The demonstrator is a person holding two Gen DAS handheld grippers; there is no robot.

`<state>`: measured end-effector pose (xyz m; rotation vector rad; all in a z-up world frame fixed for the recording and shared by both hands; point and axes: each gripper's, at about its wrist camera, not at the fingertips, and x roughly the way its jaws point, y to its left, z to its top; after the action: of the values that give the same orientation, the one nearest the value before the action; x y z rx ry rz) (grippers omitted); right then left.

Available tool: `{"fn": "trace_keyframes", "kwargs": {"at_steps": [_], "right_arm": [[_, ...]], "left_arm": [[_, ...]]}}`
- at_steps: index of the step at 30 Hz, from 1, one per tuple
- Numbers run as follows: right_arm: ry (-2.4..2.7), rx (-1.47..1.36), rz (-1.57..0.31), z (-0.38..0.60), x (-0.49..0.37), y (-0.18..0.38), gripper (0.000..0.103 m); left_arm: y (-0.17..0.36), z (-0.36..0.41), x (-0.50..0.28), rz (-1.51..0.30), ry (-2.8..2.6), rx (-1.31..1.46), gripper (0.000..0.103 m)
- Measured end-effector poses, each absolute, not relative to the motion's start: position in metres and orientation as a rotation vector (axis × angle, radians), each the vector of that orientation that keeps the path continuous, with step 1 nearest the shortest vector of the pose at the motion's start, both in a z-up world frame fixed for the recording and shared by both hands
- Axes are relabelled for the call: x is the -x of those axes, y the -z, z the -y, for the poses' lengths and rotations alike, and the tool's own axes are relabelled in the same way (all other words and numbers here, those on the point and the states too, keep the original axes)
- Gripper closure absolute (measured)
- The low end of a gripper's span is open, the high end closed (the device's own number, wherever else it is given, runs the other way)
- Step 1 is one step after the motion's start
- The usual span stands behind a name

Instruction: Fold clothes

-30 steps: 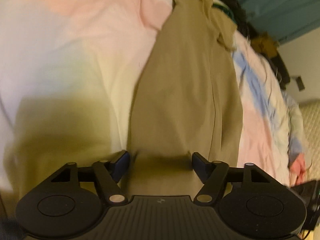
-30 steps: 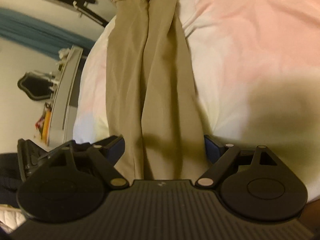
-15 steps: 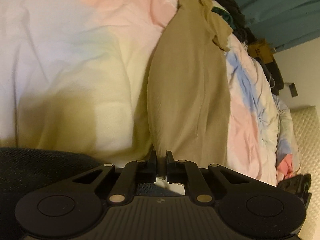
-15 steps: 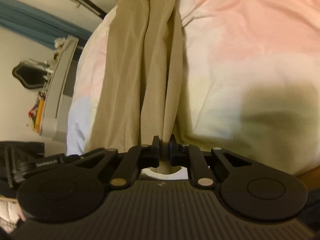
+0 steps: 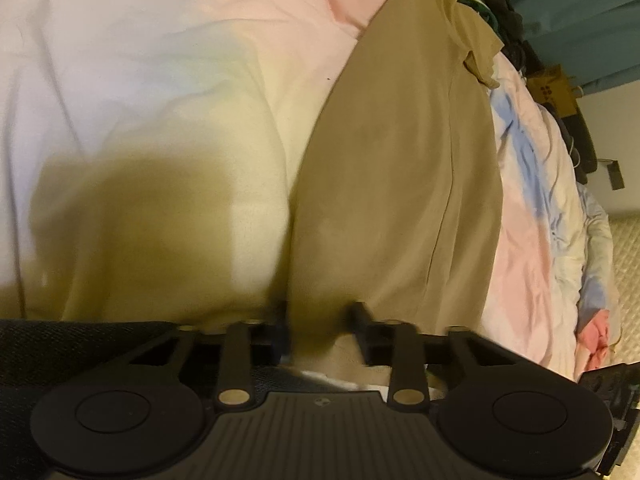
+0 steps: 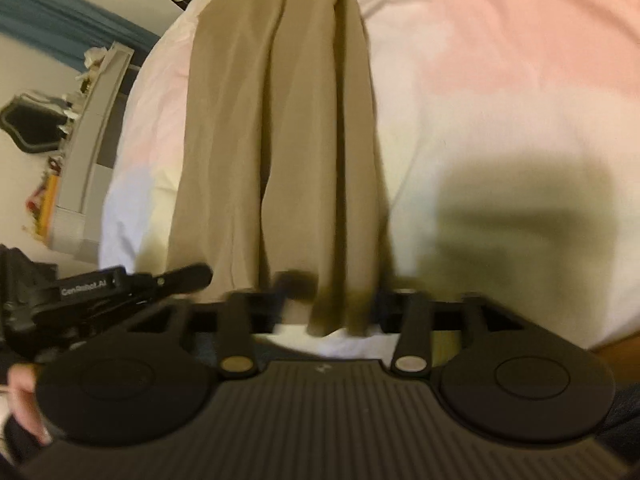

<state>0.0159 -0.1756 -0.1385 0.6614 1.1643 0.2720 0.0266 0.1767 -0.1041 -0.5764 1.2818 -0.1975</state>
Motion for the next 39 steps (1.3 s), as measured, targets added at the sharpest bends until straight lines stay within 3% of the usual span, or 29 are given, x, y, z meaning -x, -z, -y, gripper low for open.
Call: {"fn": "trace_keyframes", "kwargs": {"at_steps": [4,13,18,30,39], "right_arm": [[-0.289,-0.767,-1.111,0.196,-0.011,0.128,0.093],[-0.37,-0.781,-0.787,0.238,-0.002,0.006,0.093],[-0.392,-0.722,-0.661,0.238,0.02,-0.034,0.093],[-0.353,-0.704,-0.751,0.234,0.084,0.024,0.093],[-0.283,-0.738,-0.716,0.235,0.008,0.013,0.093]], "left_arm": [[0.09,-0.187,-0.018,-1.207,0.242,0.648,0.097],[-0.009,-0.197,0.005,-0.913,0.409,0.822,0.098],[-0.046,-0.184,0.023,-0.801,0.451,0.811,0.098],[0.022,-0.188,0.099,-0.913,0.393,0.828,0.098],[-0.003,-0.173,0.005,-0.867,0.369,0.72,0.098]]}}
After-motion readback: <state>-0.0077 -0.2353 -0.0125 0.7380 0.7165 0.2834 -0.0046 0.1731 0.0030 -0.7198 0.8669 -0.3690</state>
